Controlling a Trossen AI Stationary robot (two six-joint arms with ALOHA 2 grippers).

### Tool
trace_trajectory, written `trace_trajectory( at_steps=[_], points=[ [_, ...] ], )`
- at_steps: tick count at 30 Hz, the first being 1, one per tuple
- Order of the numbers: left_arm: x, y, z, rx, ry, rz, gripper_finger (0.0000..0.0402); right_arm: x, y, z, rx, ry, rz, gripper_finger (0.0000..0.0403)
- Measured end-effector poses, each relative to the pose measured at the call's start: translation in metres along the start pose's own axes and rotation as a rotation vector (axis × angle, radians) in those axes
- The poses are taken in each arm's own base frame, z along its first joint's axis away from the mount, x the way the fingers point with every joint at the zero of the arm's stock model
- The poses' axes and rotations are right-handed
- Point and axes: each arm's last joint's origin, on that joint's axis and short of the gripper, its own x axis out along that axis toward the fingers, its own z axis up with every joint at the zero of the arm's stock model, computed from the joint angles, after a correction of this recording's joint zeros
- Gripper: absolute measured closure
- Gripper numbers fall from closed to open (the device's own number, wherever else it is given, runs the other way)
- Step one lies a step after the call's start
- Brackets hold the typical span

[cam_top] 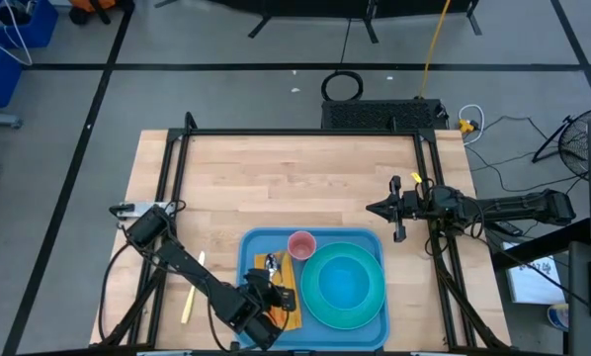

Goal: Set up tray
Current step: Adjust the orange fork on the yellow table napkin

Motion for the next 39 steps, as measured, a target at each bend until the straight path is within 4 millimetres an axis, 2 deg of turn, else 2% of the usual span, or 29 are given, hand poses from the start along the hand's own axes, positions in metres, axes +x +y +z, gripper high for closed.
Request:
trace_trajectory(
  at_steps=[20,30,39],
  points=[
    [0.028,-0.003,-0.002,0.003,0.043,0.031,0.0398,0.000,0.000,0.002,-0.003,-0.019,0.001,0.0403],
    [0.029,-0.002,-0.003,0.013,0.062,0.047,0.0398,0.000,0.000,0.002,-0.005,-0.019,0.001,0.0403],
    [0.039,0.000,-0.004,0.032,0.098,0.088,0.0398,0.000,0.000,0.002,-0.007,-0.023,0.001,0.0403]
  ],
)
